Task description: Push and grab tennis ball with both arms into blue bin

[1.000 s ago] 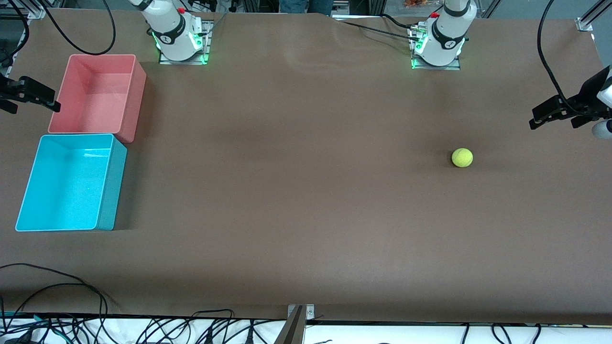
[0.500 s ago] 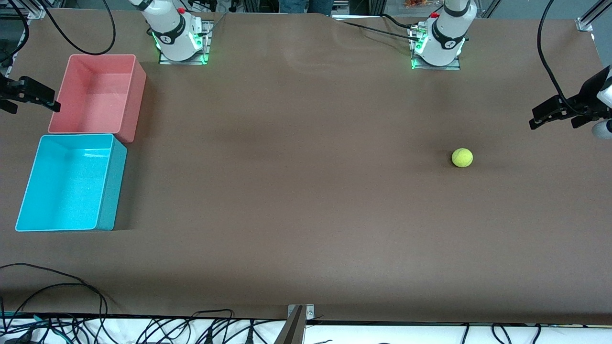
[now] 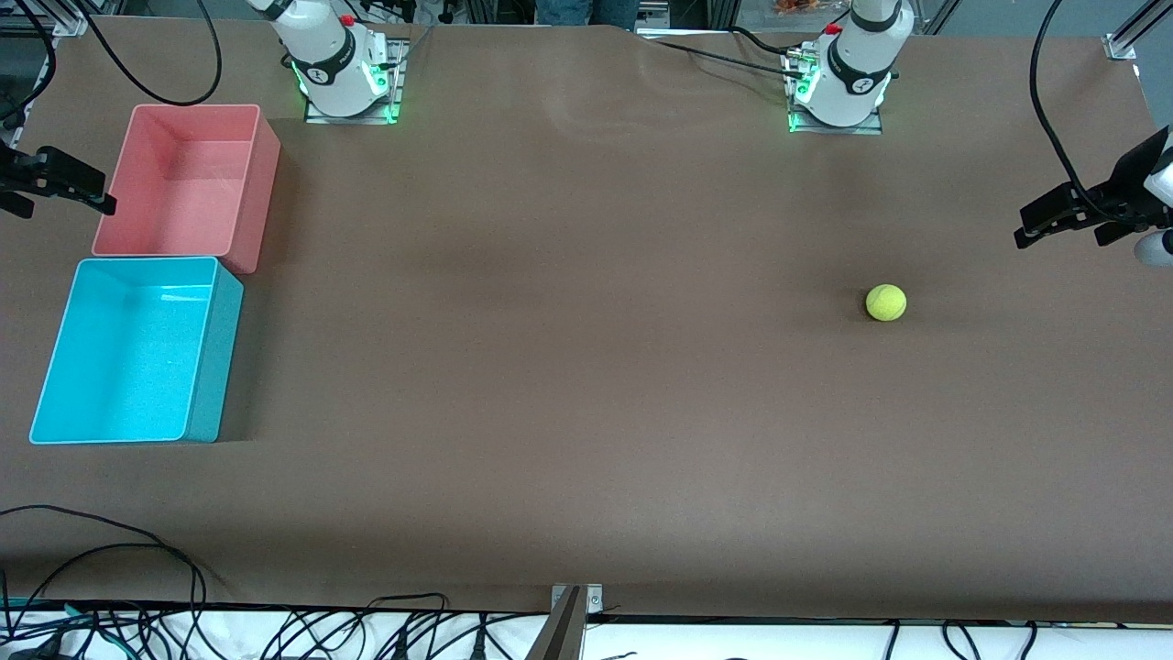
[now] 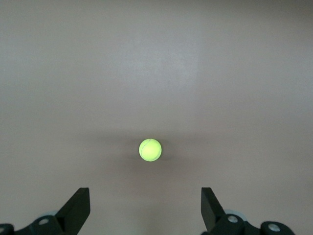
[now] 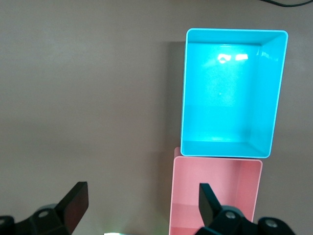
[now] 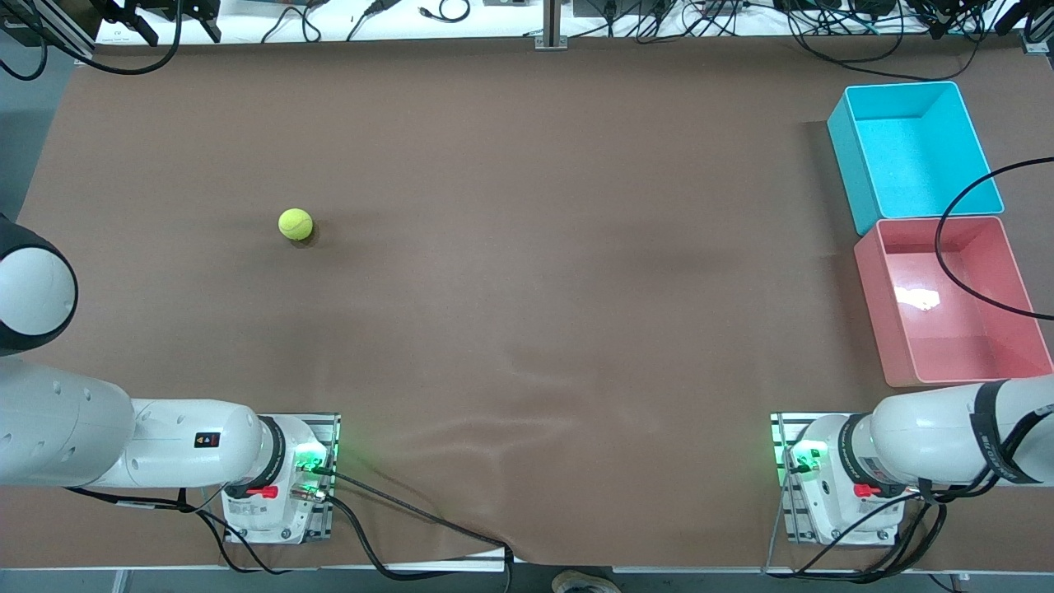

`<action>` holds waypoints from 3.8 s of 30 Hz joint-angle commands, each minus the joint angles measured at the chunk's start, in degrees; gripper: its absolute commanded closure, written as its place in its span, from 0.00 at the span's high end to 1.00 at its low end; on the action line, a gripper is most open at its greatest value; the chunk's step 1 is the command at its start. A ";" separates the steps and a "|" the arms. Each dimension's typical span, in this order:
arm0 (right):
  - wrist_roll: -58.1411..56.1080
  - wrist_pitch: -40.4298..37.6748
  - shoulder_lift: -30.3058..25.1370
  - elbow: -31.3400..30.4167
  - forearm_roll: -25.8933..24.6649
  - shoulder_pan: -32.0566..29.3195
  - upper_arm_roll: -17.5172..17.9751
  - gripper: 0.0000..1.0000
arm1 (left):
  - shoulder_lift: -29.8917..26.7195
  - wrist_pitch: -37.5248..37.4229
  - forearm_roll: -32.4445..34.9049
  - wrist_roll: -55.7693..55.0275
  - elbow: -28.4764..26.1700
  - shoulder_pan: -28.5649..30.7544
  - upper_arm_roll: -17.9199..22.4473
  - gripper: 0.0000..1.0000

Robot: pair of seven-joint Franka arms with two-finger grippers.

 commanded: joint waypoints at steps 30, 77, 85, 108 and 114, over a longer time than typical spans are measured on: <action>-0.17 -1.00 -0.25 0.44 -0.03 -0.25 0.03 1.00 | -0.92 0.55 -0.26 0.77 -1.01 0.38 -0.33 1.00; -0.09 -1.00 -0.25 0.35 0.06 -0.17 0.12 1.00 | -0.75 0.46 -0.34 0.60 -1.01 0.38 -0.24 1.00; -0.09 -1.00 -0.25 0.35 0.06 -0.17 0.12 1.00 | -0.22 0.46 -0.34 0.42 -0.48 0.38 -0.06 1.00; -0.09 -1.00 -0.25 0.44 0.06 -0.17 0.12 1.00 | 1.54 -0.24 -0.34 -3.88 -0.48 0.46 -0.06 0.00; -0.09 -1.00 -0.25 0.35 0.06 -0.17 0.03 1.00 | 1.54 -0.33 -0.34 -4.58 -0.57 0.46 -0.15 0.00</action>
